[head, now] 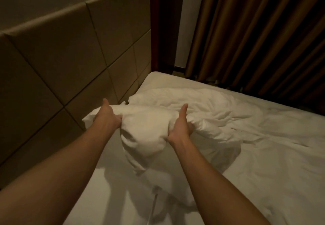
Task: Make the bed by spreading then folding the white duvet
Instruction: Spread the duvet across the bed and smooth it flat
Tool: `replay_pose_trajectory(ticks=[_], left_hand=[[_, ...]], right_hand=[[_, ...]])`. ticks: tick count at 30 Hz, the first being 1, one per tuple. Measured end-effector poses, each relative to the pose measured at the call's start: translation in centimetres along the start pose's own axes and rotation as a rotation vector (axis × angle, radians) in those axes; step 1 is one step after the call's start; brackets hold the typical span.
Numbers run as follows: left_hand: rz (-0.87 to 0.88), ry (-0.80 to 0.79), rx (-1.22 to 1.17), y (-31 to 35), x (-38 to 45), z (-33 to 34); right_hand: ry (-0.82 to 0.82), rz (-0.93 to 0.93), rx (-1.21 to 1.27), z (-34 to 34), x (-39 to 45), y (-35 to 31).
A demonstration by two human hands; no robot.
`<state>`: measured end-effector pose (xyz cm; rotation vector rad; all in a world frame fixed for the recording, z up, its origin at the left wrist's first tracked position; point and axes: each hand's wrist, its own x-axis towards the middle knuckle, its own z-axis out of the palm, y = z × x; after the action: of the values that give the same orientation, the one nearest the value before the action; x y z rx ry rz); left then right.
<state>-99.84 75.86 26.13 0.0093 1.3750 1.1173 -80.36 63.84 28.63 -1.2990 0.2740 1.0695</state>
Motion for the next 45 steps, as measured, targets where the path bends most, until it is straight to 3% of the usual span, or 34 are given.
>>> replay_pose_trajectory(ticks=[3,5,8,10,15,26,35,38,41,45], left_hand=[[0.081,-0.222,0.035,3.1,1.2,3.3],[0.131,-0.233,0.101,4.0,0.7,4.8],[0.381,-0.121,0.376,3.4,-1.2,6.5],[0.449,-0.108,0.428,1.8,-0.5,6.9],[0.403,-0.086,0.582,-4.2,2.6,8.2],[0.245,-0.290,0.800,-19.9,5.7,14.9],[0.261,-0.423,1.035,-32.6,7.4,23.7],[0.367,-0.498,1.194,-36.3,8.1,26.1],[0.648,-0.671,1.538,-39.3,9.2,27.8],[1.003,-0.851,2.040,-41.9,11.2,27.9]], right_hand=[[-0.403,0.027,-0.051,2.7,0.4,-2.7],[-0.523,0.055,-0.076,4.1,0.8,-4.4],[-0.448,-0.028,-0.169,5.1,1.9,-5.2],[-0.391,-0.053,-0.231,4.2,3.0,-4.7],[-0.249,0.012,-0.208,-0.9,7.8,-4.0],[0.062,0.043,-0.053,-14.3,18.6,-7.9],[0.051,0.102,-0.085,-20.7,30.2,-13.2],[0.116,0.008,-0.293,-22.1,34.4,-14.1],[0.180,-0.211,-0.849,-24.0,37.9,-14.1],[0.075,-0.589,-1.536,-27.8,40.6,-11.4]])
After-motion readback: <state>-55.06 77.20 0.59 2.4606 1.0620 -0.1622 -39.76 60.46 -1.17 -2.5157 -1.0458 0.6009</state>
